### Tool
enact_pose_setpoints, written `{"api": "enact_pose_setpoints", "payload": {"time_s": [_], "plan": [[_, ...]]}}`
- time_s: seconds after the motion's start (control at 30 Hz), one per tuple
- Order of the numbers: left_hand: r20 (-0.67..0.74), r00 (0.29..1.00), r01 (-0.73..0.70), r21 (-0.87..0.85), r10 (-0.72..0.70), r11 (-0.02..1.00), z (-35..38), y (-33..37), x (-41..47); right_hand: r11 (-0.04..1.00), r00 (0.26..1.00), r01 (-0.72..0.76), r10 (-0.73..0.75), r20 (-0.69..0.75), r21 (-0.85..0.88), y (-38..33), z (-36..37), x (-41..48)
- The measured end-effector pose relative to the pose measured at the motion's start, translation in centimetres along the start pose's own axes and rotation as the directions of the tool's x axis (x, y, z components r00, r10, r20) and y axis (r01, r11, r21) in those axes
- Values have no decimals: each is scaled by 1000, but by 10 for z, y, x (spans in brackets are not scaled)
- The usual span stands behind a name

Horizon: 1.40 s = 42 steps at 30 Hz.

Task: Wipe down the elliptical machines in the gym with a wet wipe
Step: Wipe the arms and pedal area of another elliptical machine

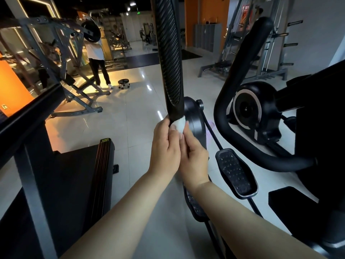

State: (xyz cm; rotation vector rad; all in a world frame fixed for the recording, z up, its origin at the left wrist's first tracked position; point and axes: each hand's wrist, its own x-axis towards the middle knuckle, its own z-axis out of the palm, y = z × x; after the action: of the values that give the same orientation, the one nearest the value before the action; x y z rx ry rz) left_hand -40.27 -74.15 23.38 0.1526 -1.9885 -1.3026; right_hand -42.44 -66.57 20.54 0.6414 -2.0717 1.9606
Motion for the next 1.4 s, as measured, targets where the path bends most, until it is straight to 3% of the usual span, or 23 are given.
{"api": "enact_pose_setpoints", "payload": {"time_s": [0.17,0.4,0.57,0.73,0.83,0.93,1.17,1.27,1.4], "plan": [[-18,1000,15,-30,-15,999,-2,8,9,995,994,-100,100,40,6,6,-6,-2],[-24,1000,-12,-147,9,989,-4,28,24,983,974,101,-67,-215,152,-44,1,27],[-23,1000,-17,-213,13,977,-8,32,22,995,993,72,-65,-103,66,-33,3,16],[-22,1000,7,-284,-14,959,-9,39,24,987,981,122,-104,-163,106,-68,-3,41],[-17,1000,17,-313,-24,950,-10,38,22,983,988,114,-97,-122,146,-76,1,46],[-24,999,18,-304,-27,952,-11,38,22,989,986,133,-124,-113,71,-61,3,36],[-68,995,-85,-312,67,946,-8,45,30,985,961,139,-110,-253,99,-82,-9,54],[-62,995,-90,-337,73,937,-6,49,33,978,972,161,-133,-196,134,-92,-4,51],[-72,994,-94,-289,77,953,-7,42,33,989,975,142,-132,-176,43,-67,-6,41]]}}
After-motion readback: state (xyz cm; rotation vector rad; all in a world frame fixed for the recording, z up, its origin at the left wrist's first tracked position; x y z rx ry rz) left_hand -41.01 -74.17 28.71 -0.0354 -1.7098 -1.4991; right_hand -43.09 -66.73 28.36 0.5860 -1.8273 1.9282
